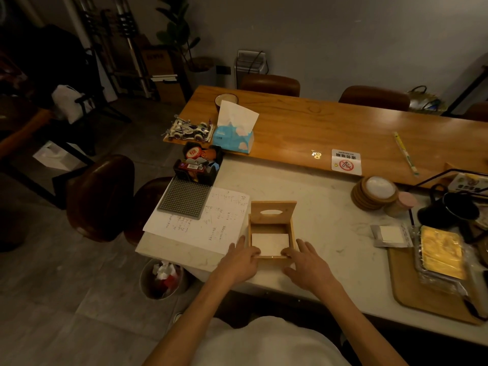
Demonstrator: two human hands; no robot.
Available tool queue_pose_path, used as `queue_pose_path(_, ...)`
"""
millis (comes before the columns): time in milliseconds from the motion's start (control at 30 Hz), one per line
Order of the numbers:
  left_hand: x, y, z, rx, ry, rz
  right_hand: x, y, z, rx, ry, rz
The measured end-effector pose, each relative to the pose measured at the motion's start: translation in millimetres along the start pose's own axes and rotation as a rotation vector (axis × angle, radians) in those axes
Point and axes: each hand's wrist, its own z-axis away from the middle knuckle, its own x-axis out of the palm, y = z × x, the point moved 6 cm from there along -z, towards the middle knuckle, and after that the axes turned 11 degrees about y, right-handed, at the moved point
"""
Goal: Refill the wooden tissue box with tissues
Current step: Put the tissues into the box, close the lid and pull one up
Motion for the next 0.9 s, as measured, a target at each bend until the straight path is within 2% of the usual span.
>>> queue_pose_path(167,-2.7,13.5,2.4,0.045,0.039,0.171,2.7,-8.7,-1.2,0.012,0.002,-0.188)
queue_pose_path(300,-1.5,17.9,0.6,0.050,0.011,0.142,9.3,-9.1,-3.2,0.012,-0.025,-0.233)
queue_pose_path(400,-9.6,14.4,3.5,0.094,0.010,0.204,7.2,-1.9,-1.3,0.025,-0.032,-0.371)
queue_pose_path(500,-32.0,4.6,9.3,0.081,0.150,0.454,-17.1,7.3,4.6,0.038,0.156,-0.676)
queue_pose_path(567,-49.6,-3.0,9.2,0.025,0.272,0.602,-32.3,17.8,6.7,0.139,0.252,-0.911)
queue_pose_path(633,-58.7,-4.5,3.9,-0.060,0.265,0.809,-36.5,22.6,1.9,0.266,0.146,-1.231)
queue_pose_path(733,-56.5,7.8,-4.2,-0.168,0.010,1.174,-37.0,16.0,-11.7,0.361,-0.191,-1.730)
queue_pose_path(800,-55.6,21.7,-4.1,-0.141,-0.101,1.230,-36.2,7.4,-15.7,0.341,-0.287,-1.789)
queue_pose_path(900,-50.8,22.5,-5.4,-0.136,-0.071,1.243,-27.1,5.4,-20.1,0.364,-0.231,-1.714)
